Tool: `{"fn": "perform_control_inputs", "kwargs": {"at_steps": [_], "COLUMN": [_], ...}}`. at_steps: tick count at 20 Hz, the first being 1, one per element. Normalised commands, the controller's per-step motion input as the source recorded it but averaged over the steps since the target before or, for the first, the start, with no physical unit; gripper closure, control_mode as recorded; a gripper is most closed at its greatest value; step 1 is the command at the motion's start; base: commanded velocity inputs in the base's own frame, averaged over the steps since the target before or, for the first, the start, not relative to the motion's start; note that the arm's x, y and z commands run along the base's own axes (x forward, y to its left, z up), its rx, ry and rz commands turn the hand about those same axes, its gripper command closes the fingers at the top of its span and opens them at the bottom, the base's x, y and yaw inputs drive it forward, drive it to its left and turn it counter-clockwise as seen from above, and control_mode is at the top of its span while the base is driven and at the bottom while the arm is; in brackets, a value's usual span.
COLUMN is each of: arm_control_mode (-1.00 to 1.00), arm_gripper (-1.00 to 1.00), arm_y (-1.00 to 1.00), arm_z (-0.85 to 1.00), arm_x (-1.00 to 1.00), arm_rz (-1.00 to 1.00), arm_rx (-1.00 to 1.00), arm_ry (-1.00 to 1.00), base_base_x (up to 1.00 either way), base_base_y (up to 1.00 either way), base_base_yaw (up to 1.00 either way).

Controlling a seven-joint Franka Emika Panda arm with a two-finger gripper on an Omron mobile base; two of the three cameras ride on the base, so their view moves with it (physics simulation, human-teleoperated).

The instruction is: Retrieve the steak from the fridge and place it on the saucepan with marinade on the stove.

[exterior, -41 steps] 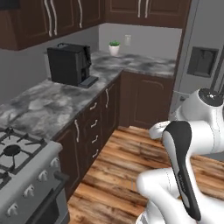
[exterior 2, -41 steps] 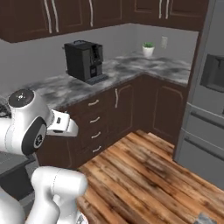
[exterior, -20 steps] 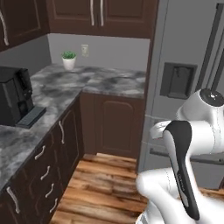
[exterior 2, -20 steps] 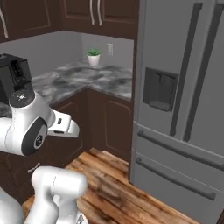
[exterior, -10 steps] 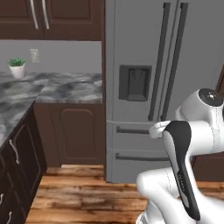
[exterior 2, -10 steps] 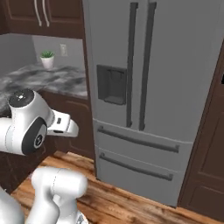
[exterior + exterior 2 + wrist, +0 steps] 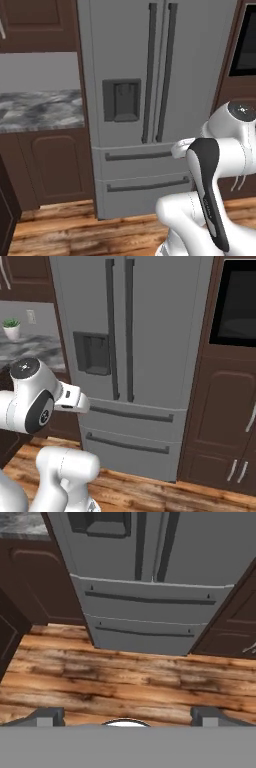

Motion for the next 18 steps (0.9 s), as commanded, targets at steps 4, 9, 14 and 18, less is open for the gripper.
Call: {"fn": "perform_control_inputs", "kwargs": {"at_steps": [4,9,14,18], "arm_control_mode": [1.00,1.00,1.00,1.00], "arm_gripper": [-1.00,-1.00,-1.00,-1.00], "arm_y": [0.00,0.00,0.00,0.00], "arm_z": [0.00,0.00,0.00,0.00], "arm_x": [0.00,0.00,0.00,0.00], "arm_rz": [0.00,0.00,0.00,0.00], "arm_rx": [0.00,0.00,0.00,0.00], "arm_ry": [0.00,0.00,0.00,0.00], "base_base_x": [0.39,0.50,0.39,0.40], "base_base_y": [-0.51,-0.35,-0.26,-0.24], "base_base_yaw": [-0.20,-0.09,0.01,0.09]}}
